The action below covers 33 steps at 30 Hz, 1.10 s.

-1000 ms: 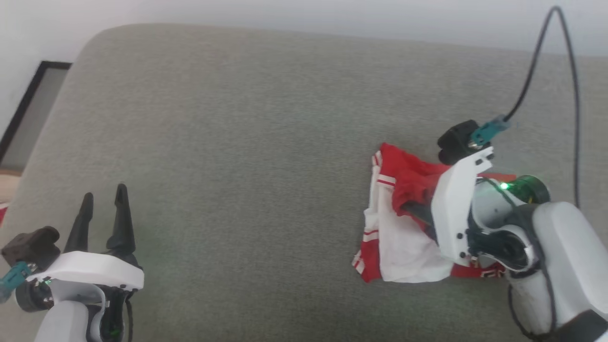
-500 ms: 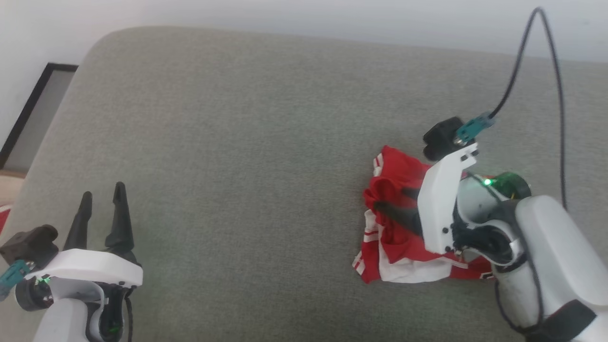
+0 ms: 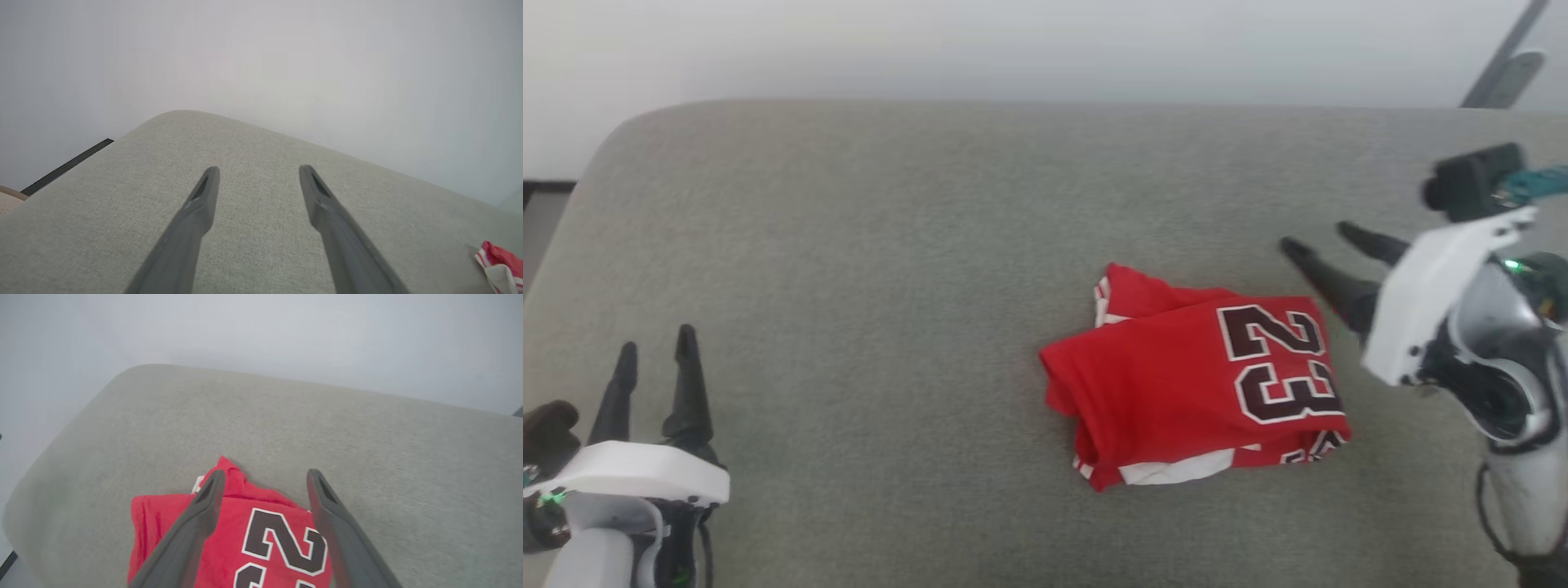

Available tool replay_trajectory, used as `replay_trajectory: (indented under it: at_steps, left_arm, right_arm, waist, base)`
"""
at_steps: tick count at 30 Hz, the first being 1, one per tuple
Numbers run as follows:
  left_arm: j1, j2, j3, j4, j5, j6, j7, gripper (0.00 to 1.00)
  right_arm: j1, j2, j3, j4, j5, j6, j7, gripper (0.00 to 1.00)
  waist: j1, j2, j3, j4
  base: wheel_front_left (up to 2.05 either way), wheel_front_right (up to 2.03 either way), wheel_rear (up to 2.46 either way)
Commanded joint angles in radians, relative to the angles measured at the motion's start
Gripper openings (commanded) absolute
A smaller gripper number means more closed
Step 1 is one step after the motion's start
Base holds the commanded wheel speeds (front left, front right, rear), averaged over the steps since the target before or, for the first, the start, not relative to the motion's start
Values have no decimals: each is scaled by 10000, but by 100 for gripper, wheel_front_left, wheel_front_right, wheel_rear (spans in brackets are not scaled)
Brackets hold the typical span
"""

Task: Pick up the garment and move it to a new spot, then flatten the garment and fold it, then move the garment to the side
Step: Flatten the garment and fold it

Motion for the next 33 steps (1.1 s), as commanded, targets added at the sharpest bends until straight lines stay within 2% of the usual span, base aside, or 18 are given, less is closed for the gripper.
replay_trajectory:
  at_steps: [1,8,18,25,33]
  left_arm:
    - [161,84,47,-21,71,1,-38,100]
    - [442,315,73,-36,168,71,-28,100]
    - [944,536,122,211,194,79,-18,100]
    - [1311,679,23,480,346,31,-22,100]
    - [1496,720,21,595,395,6,-29,100]
  right_arm:
    - [219,-100,-142,47,-92,4,-397,100]
    - [896,-680,-639,468,-310,4,-2698,100]
    - [2170,-1236,-805,1934,-348,4,-6006,100]
    - [2717,-1294,-747,2712,-397,4,-7375,100]
    - [3026,-1316,-692,3085,-274,4,-8057,100]
  waist:
    - [0,0,-193,-261]
    - [0,0,-565,-821]
    - [0,0,-1051,-1268]
    - [0,0,-1426,-1321]
    - [0,0,-1587,-1304]
  base:
    - [0,0,0]
    - [0,0,0]
    - [0,0,0]
    - [0,0,0]
    - [0,0,0]
